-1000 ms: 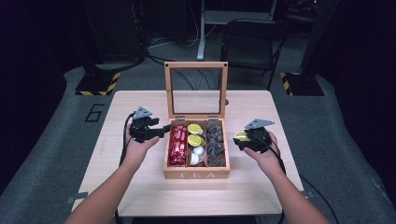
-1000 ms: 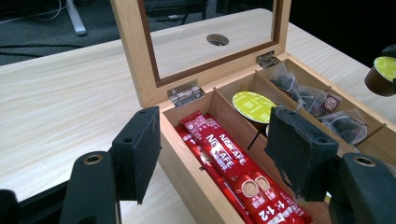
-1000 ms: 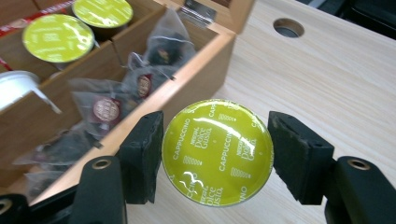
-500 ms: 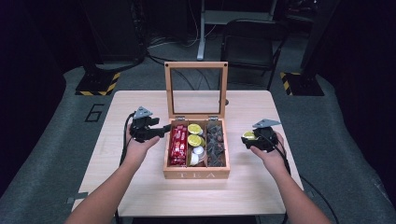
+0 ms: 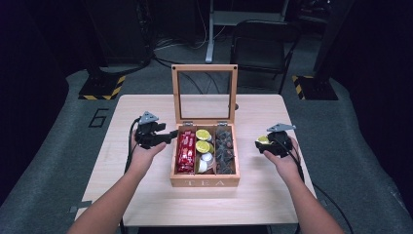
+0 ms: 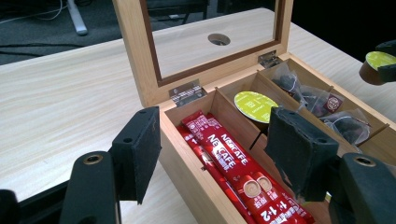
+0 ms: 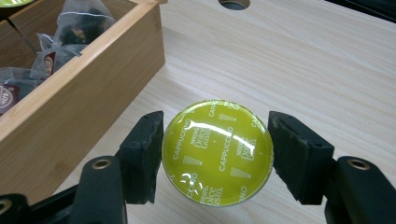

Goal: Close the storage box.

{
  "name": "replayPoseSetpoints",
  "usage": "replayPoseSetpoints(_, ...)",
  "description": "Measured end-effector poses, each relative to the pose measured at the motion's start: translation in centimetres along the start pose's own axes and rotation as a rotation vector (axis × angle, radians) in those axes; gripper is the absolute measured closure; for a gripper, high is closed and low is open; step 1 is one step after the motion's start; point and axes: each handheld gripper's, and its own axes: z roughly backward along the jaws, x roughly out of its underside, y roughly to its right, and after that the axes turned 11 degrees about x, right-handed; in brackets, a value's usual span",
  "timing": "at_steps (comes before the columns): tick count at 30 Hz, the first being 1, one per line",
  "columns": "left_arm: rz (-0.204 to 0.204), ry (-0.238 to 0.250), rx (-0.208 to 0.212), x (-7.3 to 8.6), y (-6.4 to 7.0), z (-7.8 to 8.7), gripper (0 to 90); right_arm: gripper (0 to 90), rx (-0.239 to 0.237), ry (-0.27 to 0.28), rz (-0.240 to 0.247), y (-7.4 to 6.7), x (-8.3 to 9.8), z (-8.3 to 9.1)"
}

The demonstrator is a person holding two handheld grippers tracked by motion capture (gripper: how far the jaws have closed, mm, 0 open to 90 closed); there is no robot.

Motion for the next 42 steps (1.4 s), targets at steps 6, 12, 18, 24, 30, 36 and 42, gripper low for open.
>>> replayPoseSetpoints(6,-0.001,0.000,-0.001,0.1,0.0,0.0,35.0,37.4,0.013,-0.011,-0.033,0.3,0.5,-0.4)
replayPoseSetpoints(12,-0.002,-0.002,-0.006,0.2,-0.2,0.0,35.0,37.4,0.017,-0.032,-0.052,0.9,1.1,-0.7)
replayPoseSetpoints(18,-0.001,-0.002,-0.005,0.3,-0.1,-0.1,35.0,37.4,0.033,-0.049,-0.070,1.6,2.0,-1.3)
replayPoseSetpoints(24,-0.003,-0.007,-0.005,0.3,-0.1,-0.1,35.0,37.4,0.058,-0.069,-0.110,2.1,2.7,-1.6)
replayPoseSetpoints(30,-0.003,-0.005,-0.007,0.3,-0.1,-0.2,35.0,37.3,0.076,-0.089,-0.122,2.5,3.3,-1.8)
replayPoseSetpoints(36,-0.001,-0.006,-0.006,0.4,-0.1,-0.2,35.1,37.2,0.083,-0.105,-0.132,2.6,3.7,-2.1)
replayPoseSetpoints(42,0.001,-0.014,-0.003,0.5,-0.2,-0.2,35.0,33.8,0.068,-0.128,-0.137,2.6,4.3,-2.4)
